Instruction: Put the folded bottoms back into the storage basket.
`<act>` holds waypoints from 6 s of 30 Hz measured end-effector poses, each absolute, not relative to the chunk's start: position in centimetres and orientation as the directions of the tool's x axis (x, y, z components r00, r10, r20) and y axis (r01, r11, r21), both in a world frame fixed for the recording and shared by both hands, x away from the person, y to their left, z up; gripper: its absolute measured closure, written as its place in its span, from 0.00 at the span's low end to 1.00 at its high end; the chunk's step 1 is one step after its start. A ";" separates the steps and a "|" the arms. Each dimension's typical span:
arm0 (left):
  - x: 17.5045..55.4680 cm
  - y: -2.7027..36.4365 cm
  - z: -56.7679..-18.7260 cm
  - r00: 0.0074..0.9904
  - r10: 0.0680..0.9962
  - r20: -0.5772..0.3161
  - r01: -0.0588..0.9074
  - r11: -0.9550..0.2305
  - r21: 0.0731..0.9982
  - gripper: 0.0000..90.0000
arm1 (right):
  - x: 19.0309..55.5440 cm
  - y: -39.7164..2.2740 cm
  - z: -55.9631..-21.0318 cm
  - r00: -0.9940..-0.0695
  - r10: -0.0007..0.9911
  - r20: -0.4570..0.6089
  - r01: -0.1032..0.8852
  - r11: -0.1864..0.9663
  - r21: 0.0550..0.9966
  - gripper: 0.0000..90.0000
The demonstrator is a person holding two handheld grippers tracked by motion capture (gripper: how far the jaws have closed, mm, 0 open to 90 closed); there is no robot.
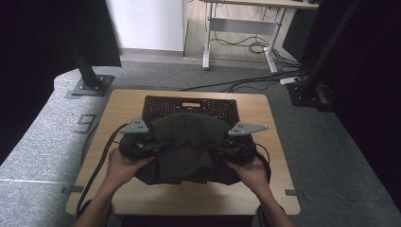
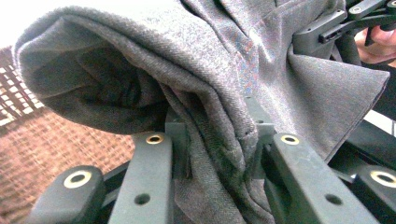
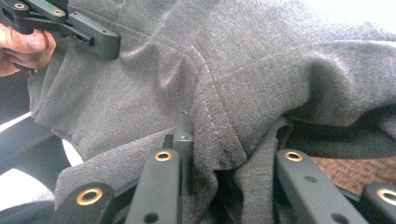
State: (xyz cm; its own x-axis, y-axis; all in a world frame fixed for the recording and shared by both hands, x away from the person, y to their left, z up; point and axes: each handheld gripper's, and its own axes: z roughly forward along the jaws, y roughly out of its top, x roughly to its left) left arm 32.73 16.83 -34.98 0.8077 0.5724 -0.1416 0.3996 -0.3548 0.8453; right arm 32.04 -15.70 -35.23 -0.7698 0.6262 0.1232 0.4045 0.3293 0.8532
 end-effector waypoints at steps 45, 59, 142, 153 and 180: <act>45.7 17.5 -38.1 0.753 0.641 -0.150 0.469 -0.361 0.806 0.78 | 44.8 -12.7 -38.3 -0.711 0.700 0.068 0.421 0.346 0.839 0.78; 46.5 17.0 -40.1 0.741 0.650 -0.170 0.521 -0.395 0.757 0.78 | 45.6 -12.3 -40.8 -0.702 0.704 0.110 0.486 0.361 0.796 0.78; 40.0 20.6 -40.6 0.683 0.730 -0.009 0.472 -0.432 0.769 0.00 | 41.2 -18.3 -40.2 -0.639 0.768 -0.045 0.484 0.446 0.753 0.00; 37.5 21.9 -41.3 0.681 0.732 0.007 0.454 -0.431 0.780 0.00 | 38.9 -19.4 -40.6 -0.644 0.763 -0.052 0.463 0.443 0.767 0.00; 33.4 24.1 -46.2 0.652 0.758 0.014 0.466 -0.416 0.781 0.00 | 35.2 -23.7 -44.3 -0.616 0.787 -0.033 0.465 0.397 0.792 0.00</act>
